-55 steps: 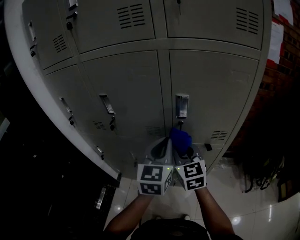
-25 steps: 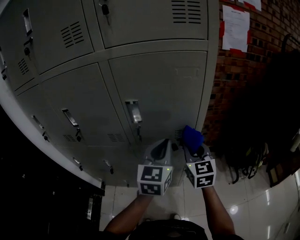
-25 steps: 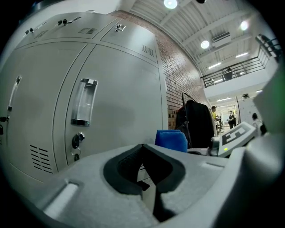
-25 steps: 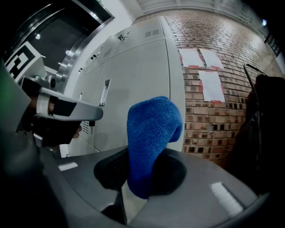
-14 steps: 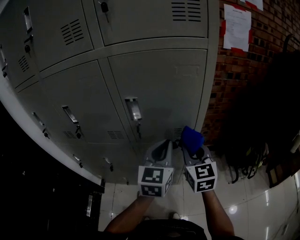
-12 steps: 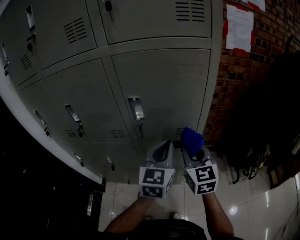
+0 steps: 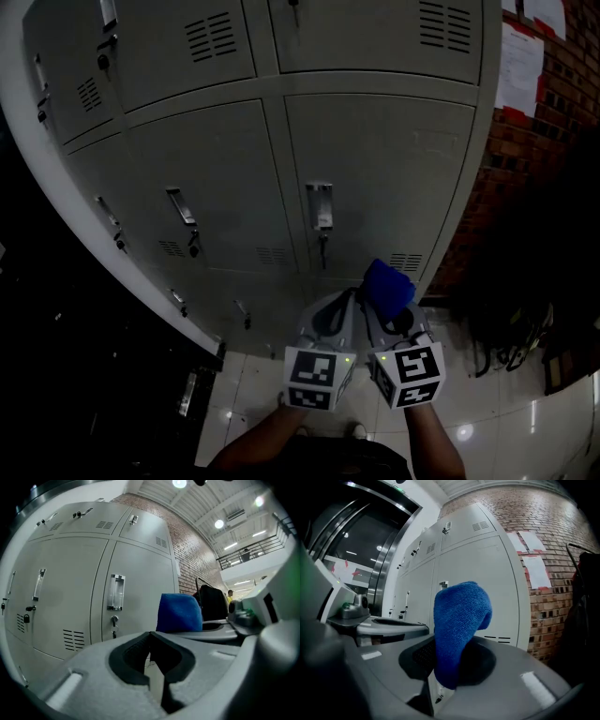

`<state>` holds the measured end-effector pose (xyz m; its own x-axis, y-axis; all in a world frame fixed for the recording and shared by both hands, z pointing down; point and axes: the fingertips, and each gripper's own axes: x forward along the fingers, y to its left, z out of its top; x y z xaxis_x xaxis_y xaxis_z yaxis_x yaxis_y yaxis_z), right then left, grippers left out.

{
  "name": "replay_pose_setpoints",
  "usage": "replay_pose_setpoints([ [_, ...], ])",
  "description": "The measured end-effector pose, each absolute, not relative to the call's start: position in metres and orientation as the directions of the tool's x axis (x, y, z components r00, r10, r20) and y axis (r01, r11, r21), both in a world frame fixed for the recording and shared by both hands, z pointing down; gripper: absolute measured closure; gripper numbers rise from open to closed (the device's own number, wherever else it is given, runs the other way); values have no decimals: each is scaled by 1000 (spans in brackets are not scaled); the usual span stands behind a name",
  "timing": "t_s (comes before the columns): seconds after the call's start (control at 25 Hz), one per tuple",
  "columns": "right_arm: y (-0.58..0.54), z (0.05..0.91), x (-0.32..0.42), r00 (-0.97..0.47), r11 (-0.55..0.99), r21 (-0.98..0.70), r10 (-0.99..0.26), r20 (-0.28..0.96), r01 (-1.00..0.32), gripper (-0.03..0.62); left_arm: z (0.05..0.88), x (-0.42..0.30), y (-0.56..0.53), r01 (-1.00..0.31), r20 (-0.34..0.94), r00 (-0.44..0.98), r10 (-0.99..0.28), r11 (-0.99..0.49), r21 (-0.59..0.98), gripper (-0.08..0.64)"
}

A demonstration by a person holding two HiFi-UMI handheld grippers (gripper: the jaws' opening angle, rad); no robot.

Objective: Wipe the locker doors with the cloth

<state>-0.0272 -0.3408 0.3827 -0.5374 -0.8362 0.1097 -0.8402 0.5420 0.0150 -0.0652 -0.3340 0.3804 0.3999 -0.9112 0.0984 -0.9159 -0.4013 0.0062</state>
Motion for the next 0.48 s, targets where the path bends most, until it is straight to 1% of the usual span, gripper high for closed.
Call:
replay_pose_setpoints([
  [0.24,-334,382,-57,-563,566,-2,-820,104,-825,511,383,-94,-323,-928,104,370,-923,-372,0,557],
  [0.48,-330,382,-72,-565,569,8,-817,111,-822,512,382,-103,-320,-927,102,373,-922,-375,-2,557],
])
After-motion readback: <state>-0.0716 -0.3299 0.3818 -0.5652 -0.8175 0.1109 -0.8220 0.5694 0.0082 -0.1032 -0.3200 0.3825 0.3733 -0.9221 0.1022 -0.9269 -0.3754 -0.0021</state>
